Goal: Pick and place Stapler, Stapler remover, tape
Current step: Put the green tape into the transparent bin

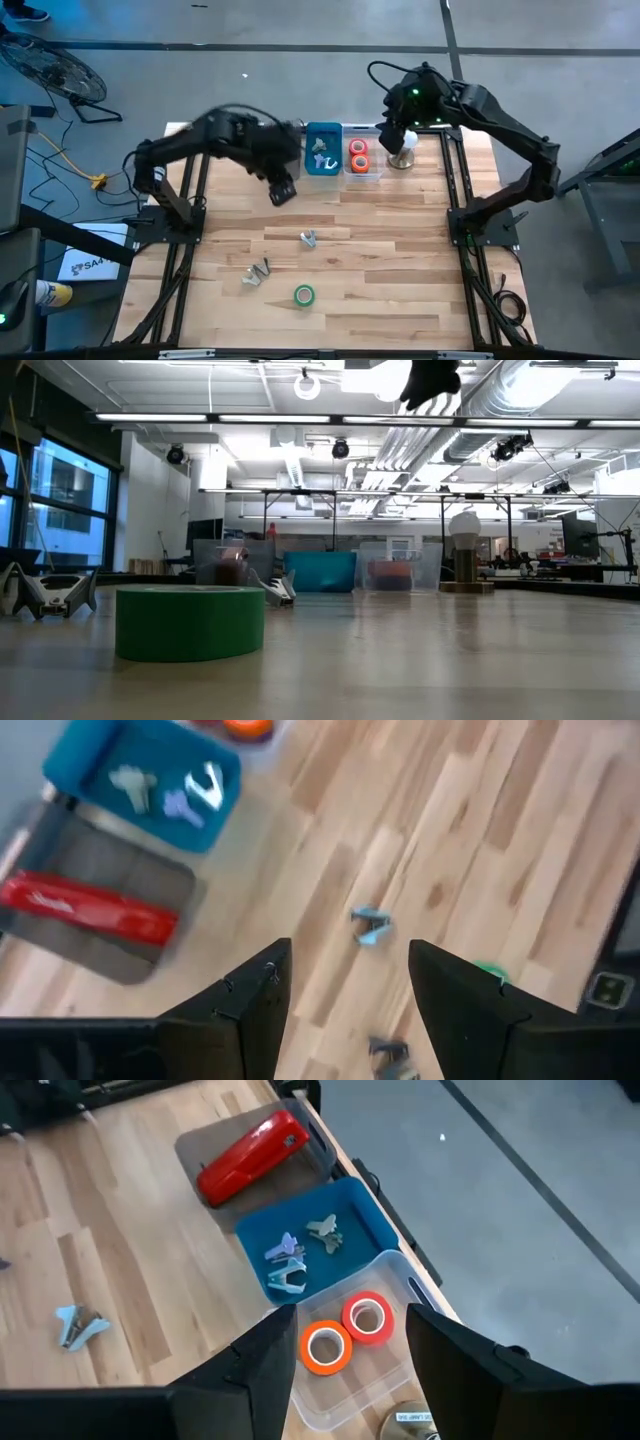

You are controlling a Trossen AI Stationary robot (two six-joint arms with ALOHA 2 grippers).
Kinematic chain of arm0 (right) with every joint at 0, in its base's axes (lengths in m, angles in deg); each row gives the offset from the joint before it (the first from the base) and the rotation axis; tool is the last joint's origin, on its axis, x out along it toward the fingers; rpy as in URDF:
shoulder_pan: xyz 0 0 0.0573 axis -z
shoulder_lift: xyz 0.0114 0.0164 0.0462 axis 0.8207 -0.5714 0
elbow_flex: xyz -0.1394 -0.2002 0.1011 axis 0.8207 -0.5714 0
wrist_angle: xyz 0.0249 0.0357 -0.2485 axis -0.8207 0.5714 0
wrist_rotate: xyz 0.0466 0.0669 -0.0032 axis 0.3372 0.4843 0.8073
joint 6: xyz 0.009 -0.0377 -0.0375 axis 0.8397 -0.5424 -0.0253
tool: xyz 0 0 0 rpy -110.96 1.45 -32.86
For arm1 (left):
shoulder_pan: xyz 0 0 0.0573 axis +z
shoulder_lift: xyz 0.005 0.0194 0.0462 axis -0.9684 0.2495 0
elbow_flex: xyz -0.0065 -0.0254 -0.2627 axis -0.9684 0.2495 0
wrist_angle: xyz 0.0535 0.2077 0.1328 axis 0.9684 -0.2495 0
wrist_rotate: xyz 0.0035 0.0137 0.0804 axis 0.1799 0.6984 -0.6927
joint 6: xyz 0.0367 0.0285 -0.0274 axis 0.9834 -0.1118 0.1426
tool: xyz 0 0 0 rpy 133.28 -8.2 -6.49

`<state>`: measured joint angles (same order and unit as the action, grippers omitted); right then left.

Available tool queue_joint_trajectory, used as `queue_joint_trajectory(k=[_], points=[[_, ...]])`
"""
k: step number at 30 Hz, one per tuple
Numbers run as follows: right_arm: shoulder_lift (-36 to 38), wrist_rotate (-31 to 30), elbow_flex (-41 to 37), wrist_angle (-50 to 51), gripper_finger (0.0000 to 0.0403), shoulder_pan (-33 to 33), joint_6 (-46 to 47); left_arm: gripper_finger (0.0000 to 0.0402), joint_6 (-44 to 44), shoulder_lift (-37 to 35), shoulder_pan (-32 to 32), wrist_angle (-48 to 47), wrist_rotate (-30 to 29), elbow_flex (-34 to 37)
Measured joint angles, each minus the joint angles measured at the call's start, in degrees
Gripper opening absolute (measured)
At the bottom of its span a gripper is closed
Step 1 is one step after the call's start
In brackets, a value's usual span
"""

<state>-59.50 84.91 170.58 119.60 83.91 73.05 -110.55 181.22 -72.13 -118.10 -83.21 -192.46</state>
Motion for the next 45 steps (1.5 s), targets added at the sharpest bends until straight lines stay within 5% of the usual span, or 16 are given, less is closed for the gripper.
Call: queue_joint_trajectory(k=[10,26,45], points=[[3.35,-0.48,0.0,2.57,0.0181,-0.42,-0.21,0.0197,-14.43,0.19,-8.66,2.36,1.56,18.57],[4.04,-0.24,0.0,3.78,0.0181,-0.44,-0.23,0.0197,-45.79,0.11,-19.37,35.17,3.65,44.38],[4.04,-0.2,0.0,5.24,0.0181,-0.44,-0.01,0.0197,-52.89,9.89,-24.51,47.73,11.64,48.5]])
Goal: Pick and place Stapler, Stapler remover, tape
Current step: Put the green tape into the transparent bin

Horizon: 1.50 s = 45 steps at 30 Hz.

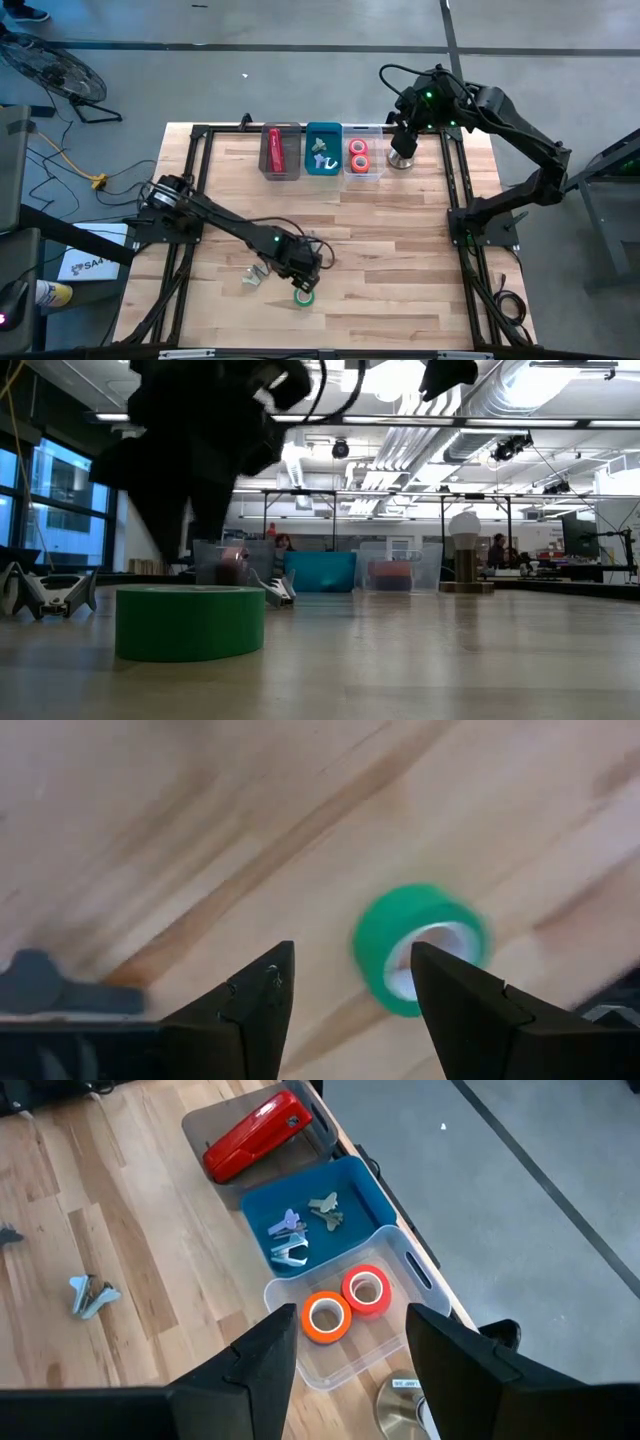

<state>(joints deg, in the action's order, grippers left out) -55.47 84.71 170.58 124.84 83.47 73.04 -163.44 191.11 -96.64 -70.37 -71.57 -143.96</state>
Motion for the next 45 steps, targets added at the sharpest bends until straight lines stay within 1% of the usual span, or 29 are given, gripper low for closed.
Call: queue_joint_trajectory(k=[6,15,25,30,32,34,41,42,45], points=[[0.0,0.02,0.0,0.16,0.0181,0.01,0.0,0.0197,0.27,1.98,-0.96,2.11,3.38,0.06],[0.0,0.02,0.0,0.79,0.0181,0.01,0.01,0.0197,0.41,2.2,-3.07,5.12,2.52,0.03],[0.0,-0.02,0.0,0.96,0.0181,-1.15,0.22,0.0197,0.64,6.57,-2.97,5.78,3.06,0.02],[0.0,-0.65,0.0,0.98,0.0181,-2.16,0.22,0.0193,0.48,7.5,-2.93,4.73,3.18,-0.18],[0.0,-0.84,0.0,0.98,0.0181,-2.42,0.22,0.018,0.53,7.51,-2.95,4.58,3.06,-0.16],[0.0,-0.9,0.0,0.98,0.0181,-2.71,0.23,0.0157,0.59,7.55,-2.95,4.2,2.92,-0.16],[0.0,-1.4,0.0,0.98,0.0181,-2.97,0.24,0.0042,0.75,7.58,-2.93,3.35,2.94,-0.05],[0.0,-1.4,0.0,0.97,0.0181,-2.97,0.24,0.0035,0.93,7.58,-2.93,3.3,2.96,-0.05],[0.0,-1.43,0.0,0.97,0.0181,-2.97,0.24,0.0035,2.62,7.58,-2.93,3.11,3.0,-0.05]])
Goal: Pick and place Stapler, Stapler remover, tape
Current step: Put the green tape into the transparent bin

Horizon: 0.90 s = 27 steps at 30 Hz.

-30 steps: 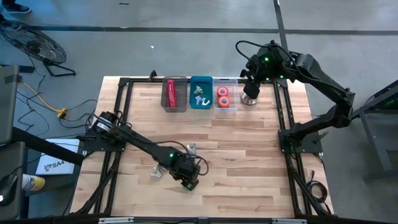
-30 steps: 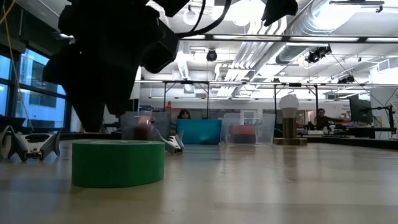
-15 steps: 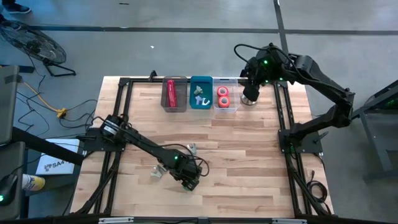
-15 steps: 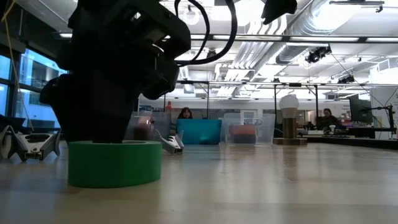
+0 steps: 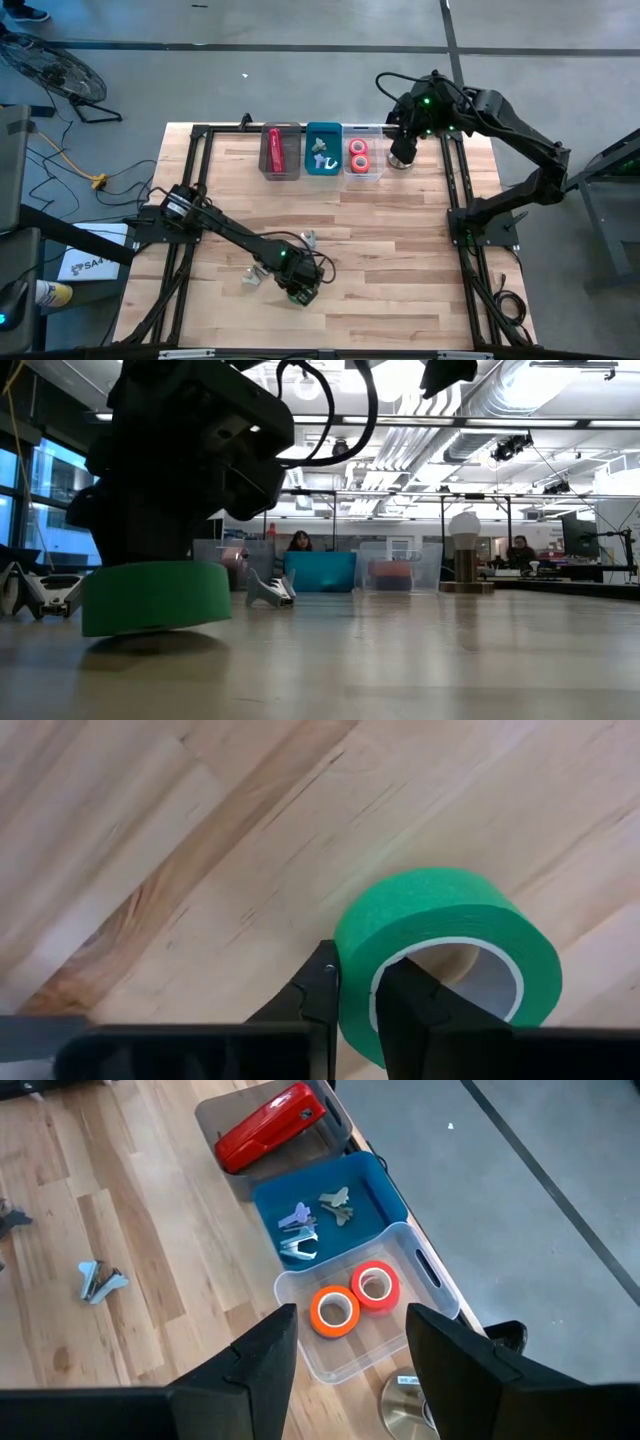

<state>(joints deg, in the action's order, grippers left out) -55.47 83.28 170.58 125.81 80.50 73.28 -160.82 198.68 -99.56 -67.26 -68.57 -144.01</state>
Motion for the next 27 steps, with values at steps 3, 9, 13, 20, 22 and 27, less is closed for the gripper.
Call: queue_joint_trajectory(k=[3,9,13,20,22,27], points=[[0.0,0.07,0.0,0.01,0.0181,0.02,0.0,0.0035,2.19,0.18,0.02,-1.28,0.12,-0.8],[0.0,1.8,0.0,-0.01,0.0181,0.0,-0.3,0.0035,8.89,0.5,1.64,-15.12,-7.84,-9.19],[0.0,1.8,0.0,-0.64,0.0181,0.0,-1.33,0.0035,16.32,0.44,4.59,-27.8,-17.34,-18.51],[0.0,1.84,0.0,-2.86,0.0181,0.0,-2.41,0.0035,27.03,0.24,10.81,-43.34,-37.14,-37.63],[0.0,1.84,-0.02,-3.96,0.0181,0.0,-2.69,0.0035,30.48,0.22,12.46,-45.24,-42.89,-43.18],[0.0,3.59,-0.02,-6.92,0.0181,0.0,-3.96,0.0035,42.37,0.17,16.16,-46.4,-53.97,-56.75]])
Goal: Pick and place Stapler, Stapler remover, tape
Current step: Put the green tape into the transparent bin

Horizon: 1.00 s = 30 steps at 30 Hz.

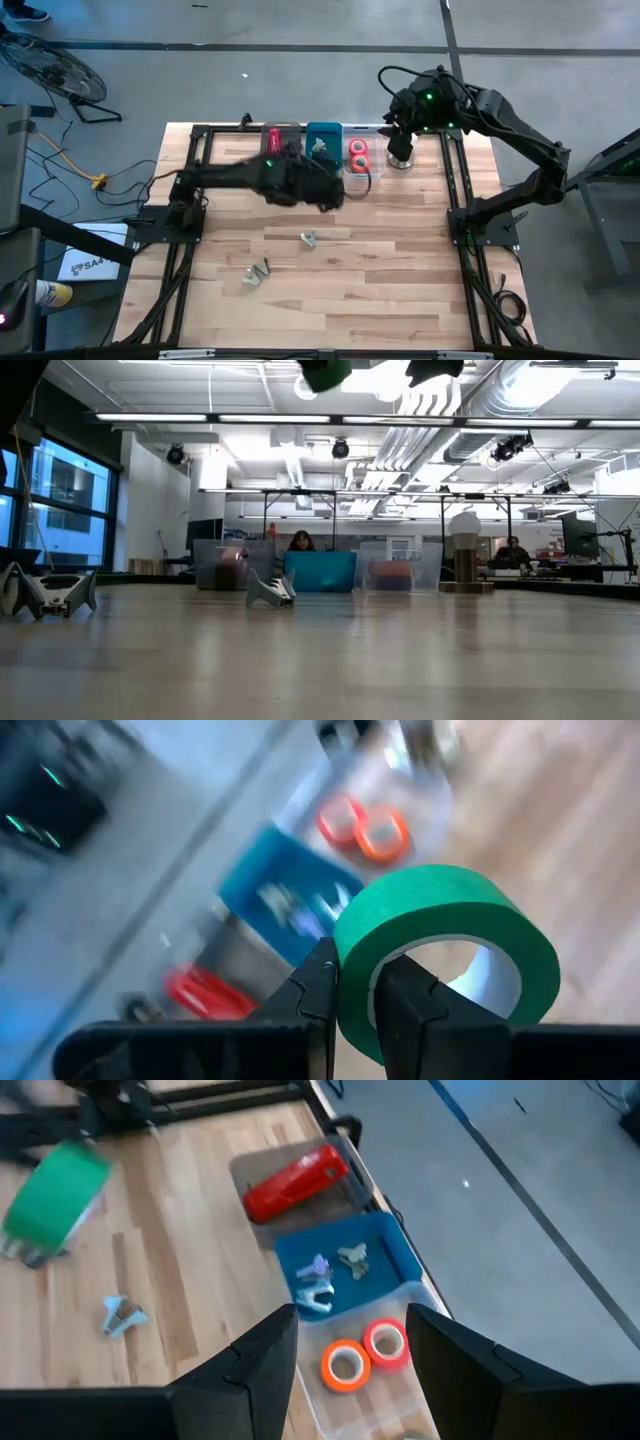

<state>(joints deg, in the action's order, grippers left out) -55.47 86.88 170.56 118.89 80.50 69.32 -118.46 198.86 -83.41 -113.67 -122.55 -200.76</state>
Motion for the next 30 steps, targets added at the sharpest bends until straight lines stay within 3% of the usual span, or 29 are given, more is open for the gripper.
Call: queue_joint_trajectory(k=[2,10,17,24,30], points=[[0.0,1.45,0.0,-1.27,0.0181,0.0,-0.49,0.0035,5.61,-2.0,1.51,5.03,-2.58,0.77],[0.0,6.19,0.0,-5.85,0.0181,-0.02,-2.99,0.0035,22.52,-8.17,7.54,20.31,-2.37,2.0],[0.0,14.32,0.0,-11.72,0.0181,-0.02,-6.66,0.0035,34.99,-9.95,11.57,32.88,4.74,1.48],[0.0,21.22,0.0,-17.23,0.0181,-0.17,-7.48,0.0035,39.5,-9.97,14.42,38.05,11.91,1.48],[0.0,21.82,0.0,-20.37,0.0181,-1.8,-9.44,0.0035,39.67,-9.97,15.91,40.03,16.13,1.5]])
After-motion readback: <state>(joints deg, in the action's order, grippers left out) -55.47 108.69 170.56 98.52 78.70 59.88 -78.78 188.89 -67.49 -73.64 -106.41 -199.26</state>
